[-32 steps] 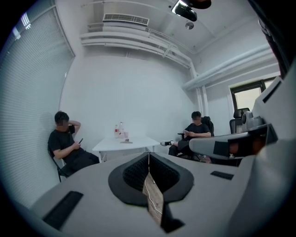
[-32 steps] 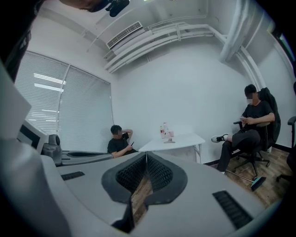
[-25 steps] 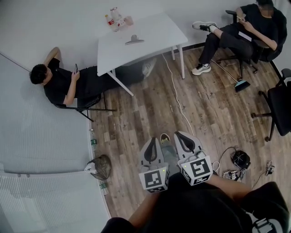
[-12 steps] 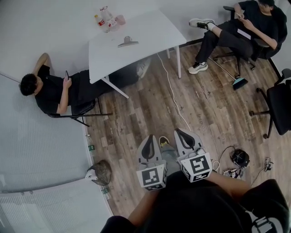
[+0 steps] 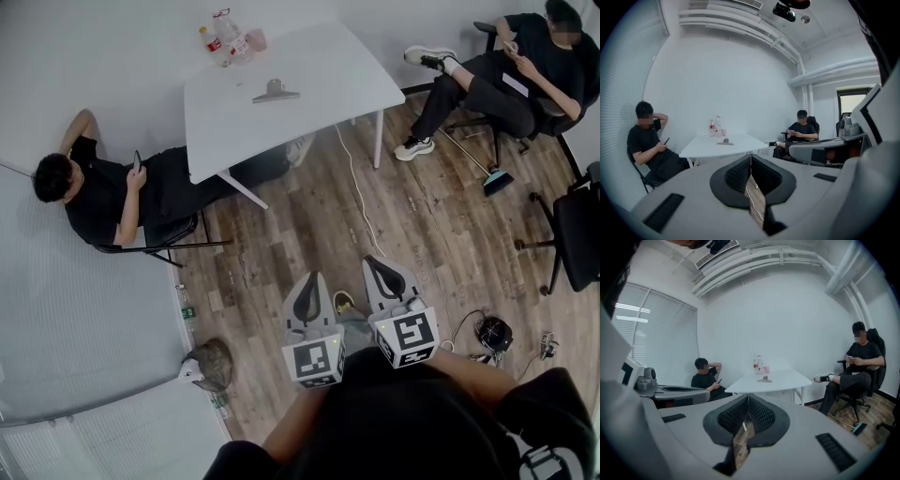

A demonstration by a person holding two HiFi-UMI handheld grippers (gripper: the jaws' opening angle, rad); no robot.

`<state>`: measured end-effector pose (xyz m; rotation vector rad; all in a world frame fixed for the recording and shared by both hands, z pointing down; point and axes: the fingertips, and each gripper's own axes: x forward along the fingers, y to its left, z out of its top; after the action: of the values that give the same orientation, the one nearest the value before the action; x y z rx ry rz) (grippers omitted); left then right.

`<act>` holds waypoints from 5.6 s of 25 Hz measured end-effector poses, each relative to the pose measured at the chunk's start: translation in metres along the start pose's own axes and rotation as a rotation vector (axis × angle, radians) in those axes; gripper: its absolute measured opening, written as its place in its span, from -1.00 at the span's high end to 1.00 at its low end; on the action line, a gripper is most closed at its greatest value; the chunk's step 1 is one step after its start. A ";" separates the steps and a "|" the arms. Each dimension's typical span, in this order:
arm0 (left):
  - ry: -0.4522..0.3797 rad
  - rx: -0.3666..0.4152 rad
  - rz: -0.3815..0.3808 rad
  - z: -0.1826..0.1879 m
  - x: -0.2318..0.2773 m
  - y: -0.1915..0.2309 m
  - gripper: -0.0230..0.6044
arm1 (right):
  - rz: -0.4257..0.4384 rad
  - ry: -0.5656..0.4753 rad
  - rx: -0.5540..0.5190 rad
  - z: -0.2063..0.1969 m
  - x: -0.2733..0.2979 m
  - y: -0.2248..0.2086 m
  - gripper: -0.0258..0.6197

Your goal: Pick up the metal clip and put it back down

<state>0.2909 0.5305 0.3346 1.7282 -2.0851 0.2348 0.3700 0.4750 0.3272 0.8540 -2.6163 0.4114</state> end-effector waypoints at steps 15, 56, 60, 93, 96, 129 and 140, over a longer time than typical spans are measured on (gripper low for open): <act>-0.004 -0.011 -0.005 0.027 0.085 0.133 0.85 | 0.011 0.014 -0.043 0.039 0.162 0.043 0.86; 0.027 0.015 0.042 0.026 0.141 0.169 0.85 | -0.071 0.000 0.009 0.034 0.212 -0.011 0.86; 0.045 0.031 0.042 0.033 0.182 0.179 0.86 | -0.087 0.015 0.037 0.035 0.247 -0.038 0.86; 0.147 0.014 0.033 0.027 0.371 0.233 0.85 | -0.131 0.117 0.063 0.030 0.418 -0.147 0.86; 0.155 0.002 0.037 0.035 0.387 0.239 0.86 | -0.125 0.127 0.062 0.038 0.433 -0.153 0.86; 0.092 0.061 0.138 0.106 0.405 0.243 0.85 | 0.048 0.008 -0.019 0.154 0.460 -0.207 0.86; 0.083 0.085 0.113 0.112 0.405 0.237 0.85 | 0.130 0.065 0.024 0.176 0.453 -0.221 0.86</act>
<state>-0.0181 0.1746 0.4356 1.6209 -2.1423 0.4267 0.1207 0.0075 0.3950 0.6683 -2.6202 0.4980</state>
